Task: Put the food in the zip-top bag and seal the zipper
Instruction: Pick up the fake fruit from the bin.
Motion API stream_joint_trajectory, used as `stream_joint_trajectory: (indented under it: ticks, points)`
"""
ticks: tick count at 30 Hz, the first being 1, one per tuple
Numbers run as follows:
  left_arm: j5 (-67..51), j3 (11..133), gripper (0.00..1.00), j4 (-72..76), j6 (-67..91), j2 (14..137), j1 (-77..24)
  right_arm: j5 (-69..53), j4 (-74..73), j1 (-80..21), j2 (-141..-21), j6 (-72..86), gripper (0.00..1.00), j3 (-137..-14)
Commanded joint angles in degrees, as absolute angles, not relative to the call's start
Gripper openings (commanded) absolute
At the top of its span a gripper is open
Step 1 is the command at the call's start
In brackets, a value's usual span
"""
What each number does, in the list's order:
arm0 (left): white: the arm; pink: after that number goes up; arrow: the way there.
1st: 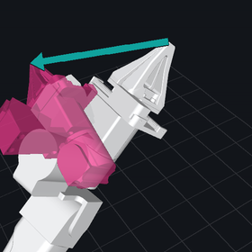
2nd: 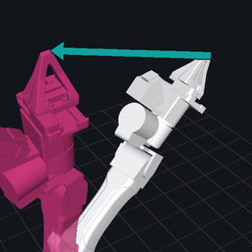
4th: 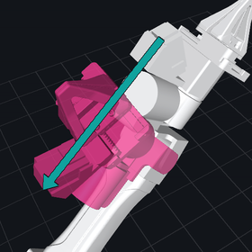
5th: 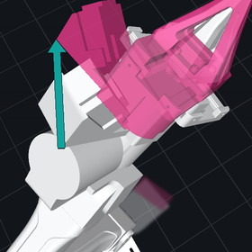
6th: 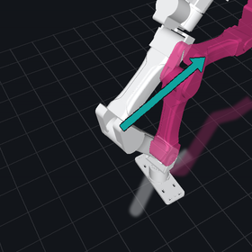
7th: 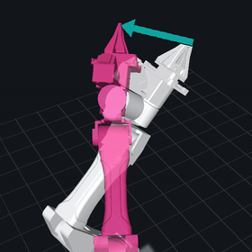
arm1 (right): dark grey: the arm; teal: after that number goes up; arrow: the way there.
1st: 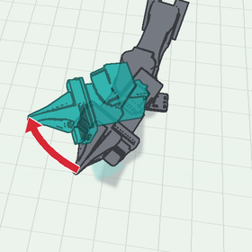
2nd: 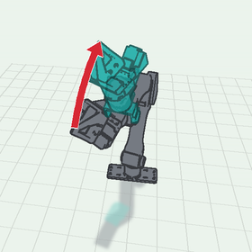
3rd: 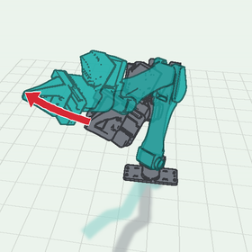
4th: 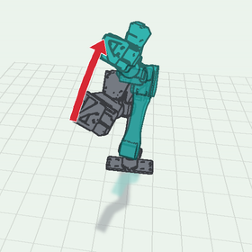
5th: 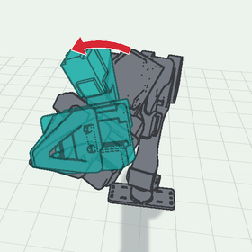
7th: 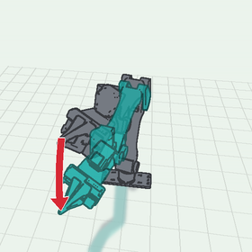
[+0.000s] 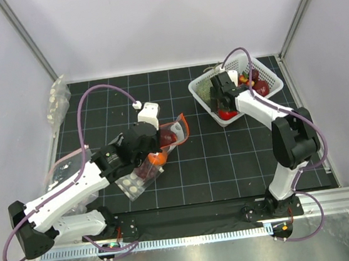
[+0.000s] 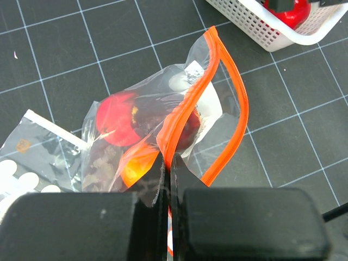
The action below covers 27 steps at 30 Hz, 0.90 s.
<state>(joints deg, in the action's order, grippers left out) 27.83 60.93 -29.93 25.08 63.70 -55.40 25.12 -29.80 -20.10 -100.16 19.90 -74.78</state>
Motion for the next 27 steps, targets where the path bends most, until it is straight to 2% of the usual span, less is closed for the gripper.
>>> stream_joint_trajectory:
  ticks: [1, 4, 6, 7, 8, 10, 14, 19, 21, 24, 25, 27]
  points:
    - [28.21, 61.44, 0.00, -27.77, 25.22, 62.31, -55.46, 24.69, -31.19, -18.99, -105.27, 22.06, 0.95, -76.10]
    - [28.30, 61.61, 0.00, -27.86, 25.23, 62.75, -55.46, 23.30, -31.55, -18.37, -106.61, 22.59, 0.95, -76.64]
    - [28.21, 61.61, 0.00, -27.86, 25.31, 62.75, -55.46, 21.80, -31.29, -18.20, -104.60, 22.94, 0.88, -76.03]
    - [28.21, 61.52, 0.00, -27.86, 25.23, 62.67, -55.46, 20.58, -30.68, -18.19, -103.28, 22.94, 0.82, -75.33]
    - [28.21, 61.52, 0.00, -27.86, 25.22, 62.67, -55.46, 20.04, -30.24, -18.28, -99.88, 23.20, 0.72, -74.63]
    - [28.04, 61.44, 0.00, -27.77, 25.31, 62.58, -55.46, 18.47, -28.75, -18.28, -96.43, 23.20, 0.62, -72.17]
    - [27.42, 61.44, 0.00, -27.69, 25.22, 62.67, -55.46, 18.81, -25.67, -18.28, -84.15, 23.55, 0.59, -67.51]
    - [26.98, 61.61, 0.00, -27.51, 25.31, 63.37, -55.46, 16.71, -21.37, -18.72, -74.28, 23.20, 0.58, -62.49]
    - [27.16, 61.52, 0.00, -27.60, 25.22, 63.46, -55.46, 11.89, -20.57, -19.60, -71.82, 21.81, 0.58, -61.01]
    - [27.42, 61.61, 0.00, -27.77, 25.49, 63.37, -55.46, -0.14, -14.78, -20.83, -67.25, 20.83, 0.52, -57.06]
    - [27.60, 61.52, 0.00, -27.77, 25.40, 63.20, -55.46, -3.92, -11.29, -21.27, -65.41, 20.13, 0.47, -56.08]
    - [27.86, 61.35, 0.00, -27.77, 25.49, 62.76, -55.46, -11.12, -5.58, -23.98, -63.73, 19.60, 0.44, -53.54]
